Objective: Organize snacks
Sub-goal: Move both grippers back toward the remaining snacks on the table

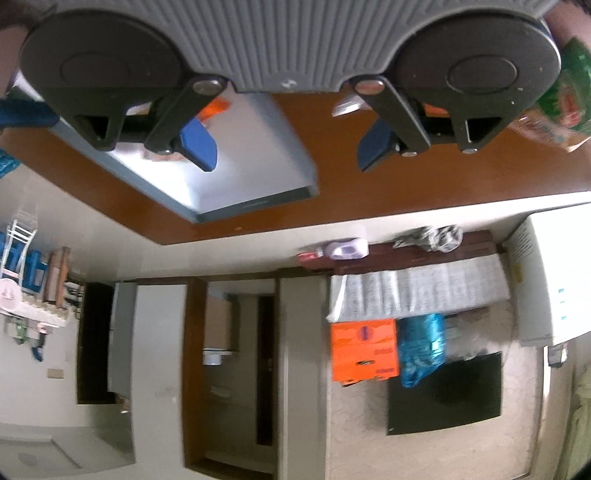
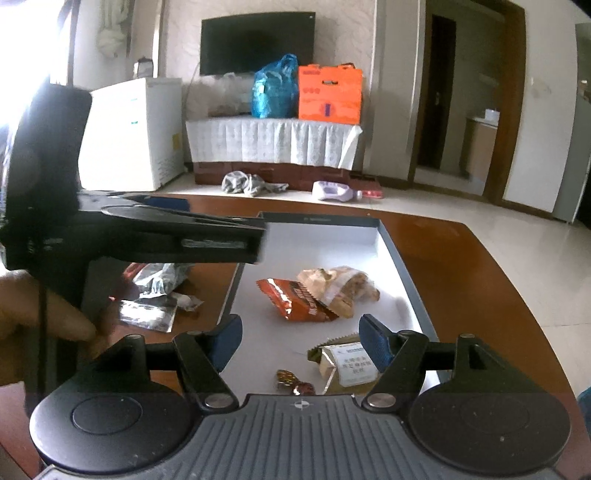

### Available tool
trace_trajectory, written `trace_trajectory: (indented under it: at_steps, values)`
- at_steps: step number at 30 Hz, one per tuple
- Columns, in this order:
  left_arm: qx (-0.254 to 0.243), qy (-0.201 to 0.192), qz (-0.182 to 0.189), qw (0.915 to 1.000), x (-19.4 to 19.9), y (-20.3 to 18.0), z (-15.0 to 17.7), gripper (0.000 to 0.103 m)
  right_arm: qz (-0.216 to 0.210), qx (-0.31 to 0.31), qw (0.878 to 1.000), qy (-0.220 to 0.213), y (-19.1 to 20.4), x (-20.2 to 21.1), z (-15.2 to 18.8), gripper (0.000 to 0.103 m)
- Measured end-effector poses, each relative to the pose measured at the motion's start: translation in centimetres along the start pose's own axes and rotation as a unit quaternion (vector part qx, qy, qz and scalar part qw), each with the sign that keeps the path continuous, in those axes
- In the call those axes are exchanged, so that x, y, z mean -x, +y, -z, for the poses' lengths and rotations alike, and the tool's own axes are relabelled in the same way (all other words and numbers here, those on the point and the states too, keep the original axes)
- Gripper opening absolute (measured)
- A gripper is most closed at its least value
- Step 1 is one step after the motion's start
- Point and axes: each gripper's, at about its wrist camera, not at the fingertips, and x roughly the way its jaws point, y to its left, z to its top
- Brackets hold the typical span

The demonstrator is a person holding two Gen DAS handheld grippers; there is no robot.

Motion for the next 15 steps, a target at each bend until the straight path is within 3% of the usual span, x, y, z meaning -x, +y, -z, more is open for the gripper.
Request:
trace_trajectory:
  at_steps: [8, 15]
  values:
    - [0.005, 0.006, -0.058, 0.9983, 2.4, 5.7, 1.3, 0.084, 0.001, 0.000, 1.000, -0.016, 1.4, 0.6, -0.4, 0.070]
    - [0.032, 0.029, -0.112, 0.9928, 4.3, 10.8, 3.5, 0.084, -0.028, 0.009, 0.999, -0.028, 4.6, 0.7, -1.2, 0.061]
